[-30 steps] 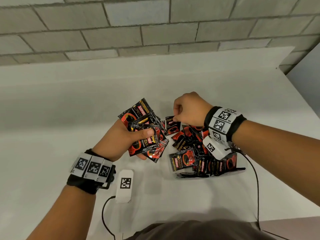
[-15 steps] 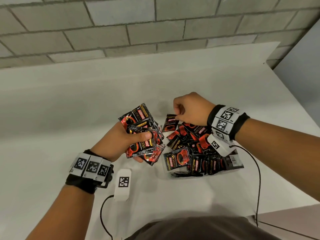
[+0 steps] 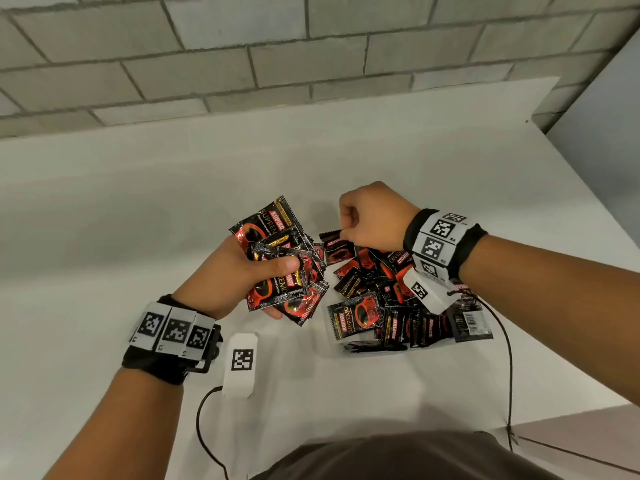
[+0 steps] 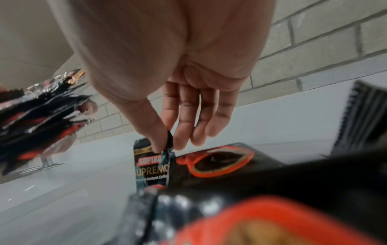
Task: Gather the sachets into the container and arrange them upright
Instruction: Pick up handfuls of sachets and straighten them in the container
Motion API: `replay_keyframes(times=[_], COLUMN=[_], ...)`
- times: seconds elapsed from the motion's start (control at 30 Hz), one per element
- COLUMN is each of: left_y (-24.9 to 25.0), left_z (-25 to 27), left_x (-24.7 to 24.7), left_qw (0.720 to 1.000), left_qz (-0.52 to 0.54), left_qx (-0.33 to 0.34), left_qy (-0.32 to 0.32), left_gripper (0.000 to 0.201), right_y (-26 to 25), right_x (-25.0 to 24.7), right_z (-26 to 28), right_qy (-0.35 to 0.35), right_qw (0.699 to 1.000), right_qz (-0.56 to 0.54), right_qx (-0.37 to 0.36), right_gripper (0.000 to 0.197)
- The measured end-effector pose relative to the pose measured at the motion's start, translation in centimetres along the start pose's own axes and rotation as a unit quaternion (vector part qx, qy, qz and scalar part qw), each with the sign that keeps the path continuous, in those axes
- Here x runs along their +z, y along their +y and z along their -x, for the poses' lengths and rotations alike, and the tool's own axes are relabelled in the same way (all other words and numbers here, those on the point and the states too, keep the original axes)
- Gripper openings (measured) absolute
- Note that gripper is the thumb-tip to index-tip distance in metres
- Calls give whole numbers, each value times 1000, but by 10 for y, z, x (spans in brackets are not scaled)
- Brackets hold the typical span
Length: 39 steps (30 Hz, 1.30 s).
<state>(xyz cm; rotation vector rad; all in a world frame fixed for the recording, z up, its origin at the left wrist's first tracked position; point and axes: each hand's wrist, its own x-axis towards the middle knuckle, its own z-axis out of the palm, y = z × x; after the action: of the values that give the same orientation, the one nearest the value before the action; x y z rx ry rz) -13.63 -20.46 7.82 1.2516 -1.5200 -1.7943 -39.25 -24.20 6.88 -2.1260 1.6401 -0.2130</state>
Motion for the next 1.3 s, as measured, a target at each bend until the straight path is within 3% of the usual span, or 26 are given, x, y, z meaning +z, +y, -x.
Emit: replay_keyframes(times=[0.17, 0.33, 0.43, 0.63, 0.73, 0.8, 1.03, 1.3], left_y=[5, 7, 8, 9, 7, 7, 10, 9], left_z=[-7, -16, -20, -26, -28, -29, -29, -28], left_x=[4, 15, 21, 39, 49, 55, 59, 41], left_qw=[1000, 999, 999, 996, 993, 992, 991, 996], left_qz=[6, -3, -2, 12, 56, 66, 51, 29], left_qx=[15, 8, 4, 2, -7, -22, -71, -45], left_qy=[-1, -36, -54, -92, -99, -102, -98, -70], left_gripper=[34, 35, 37, 42, 46, 46, 47, 31], right_y=[5, 4, 0, -23, -33, -32, -12, -3], right_x=[3, -9, -28, -55, -40, -26, -16, -26], right_z=[2, 5, 18, 68, 85, 89, 91, 88], right_qy=[-4, -22, -15, 26, 23, 34, 51, 87], right_qw=[1000, 999, 1000, 987, 982, 981, 960, 942], right_qz=[8, -1, -15, -156, -184, -189, -264, -302], right_qx=[22, 26, 19, 7, 17, 24, 78, 116], right_gripper=[14, 34, 24, 12, 47, 58, 41, 29])
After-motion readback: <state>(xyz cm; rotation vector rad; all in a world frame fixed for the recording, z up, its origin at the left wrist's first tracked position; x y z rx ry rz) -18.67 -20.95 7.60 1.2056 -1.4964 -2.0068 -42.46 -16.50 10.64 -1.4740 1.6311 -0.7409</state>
